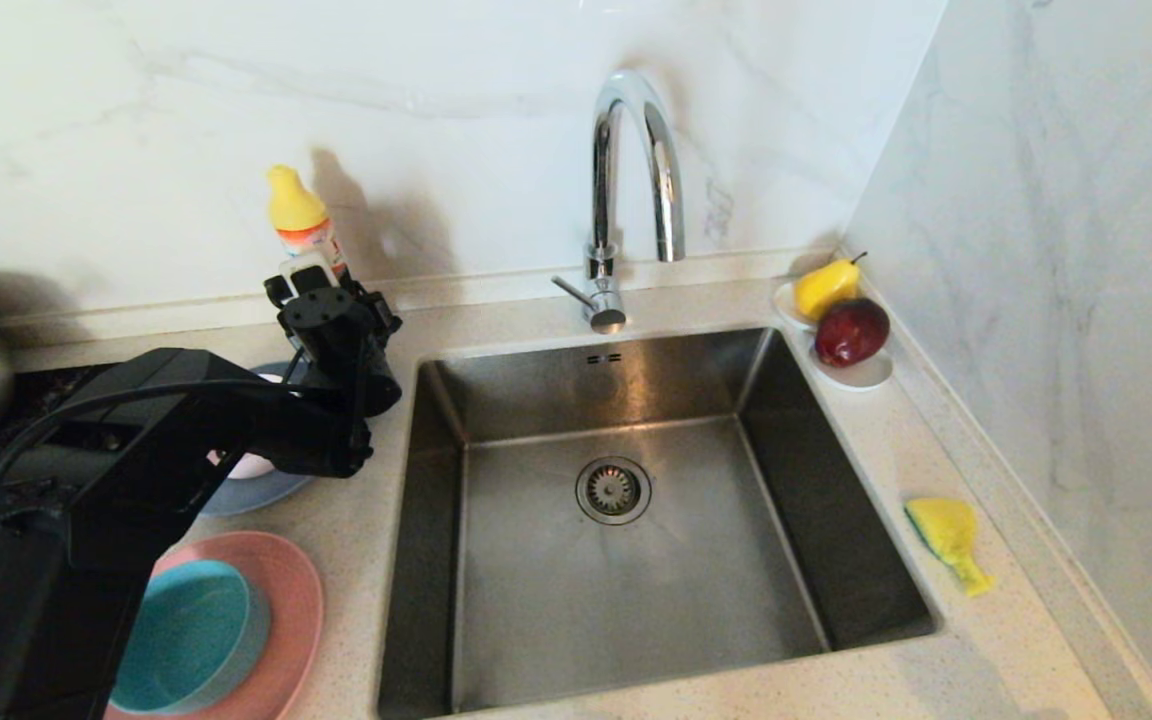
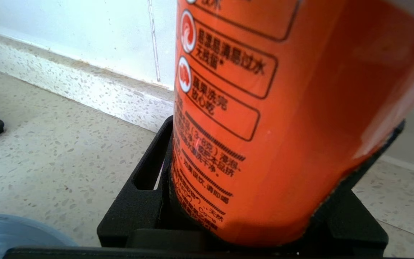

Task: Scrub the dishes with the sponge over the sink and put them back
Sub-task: Place the dish soap on the table

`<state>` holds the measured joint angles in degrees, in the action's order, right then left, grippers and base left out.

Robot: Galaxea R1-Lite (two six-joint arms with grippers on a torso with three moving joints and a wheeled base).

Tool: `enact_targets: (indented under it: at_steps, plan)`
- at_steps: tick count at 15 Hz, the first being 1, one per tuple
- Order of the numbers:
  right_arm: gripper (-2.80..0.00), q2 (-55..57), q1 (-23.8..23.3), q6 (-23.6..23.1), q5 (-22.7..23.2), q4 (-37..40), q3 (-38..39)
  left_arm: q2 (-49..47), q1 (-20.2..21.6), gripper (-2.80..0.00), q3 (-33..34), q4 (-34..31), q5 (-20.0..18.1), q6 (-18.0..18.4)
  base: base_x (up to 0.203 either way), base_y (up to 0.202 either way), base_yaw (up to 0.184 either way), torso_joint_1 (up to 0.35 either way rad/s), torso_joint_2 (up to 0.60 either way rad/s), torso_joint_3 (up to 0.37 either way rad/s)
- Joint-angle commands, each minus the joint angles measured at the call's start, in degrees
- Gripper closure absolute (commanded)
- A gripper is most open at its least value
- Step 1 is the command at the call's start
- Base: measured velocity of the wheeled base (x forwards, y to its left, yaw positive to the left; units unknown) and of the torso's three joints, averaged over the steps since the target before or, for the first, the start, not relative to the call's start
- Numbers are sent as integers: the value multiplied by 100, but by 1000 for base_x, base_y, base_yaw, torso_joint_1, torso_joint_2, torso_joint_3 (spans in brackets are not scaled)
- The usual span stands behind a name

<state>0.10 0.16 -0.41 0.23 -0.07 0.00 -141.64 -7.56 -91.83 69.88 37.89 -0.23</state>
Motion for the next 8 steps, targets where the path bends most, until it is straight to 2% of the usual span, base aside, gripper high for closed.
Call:
enact_targets:
  at_steps: [1, 4, 5, 8]
  plan:
    - [0, -1, 2, -2, 4, -1, 0, -15, 9, 0, 13, 35, 25, 20, 0, 0, 0, 0, 0, 0]
    - [0, -1, 2, -2, 4, -1, 0, -12, 29, 0, 28, -9, 122, 41, 0, 0, 0, 0, 0, 0]
    - [0, -1, 2, -2, 4, -1, 0, -13, 30, -280, 48, 0, 131, 36, 0, 0, 0, 0, 0, 0]
    - [0, -1, 2, -2, 4, -1, 0, 24, 35, -280, 60, 26, 131, 15, 0, 0, 0, 0, 0, 0]
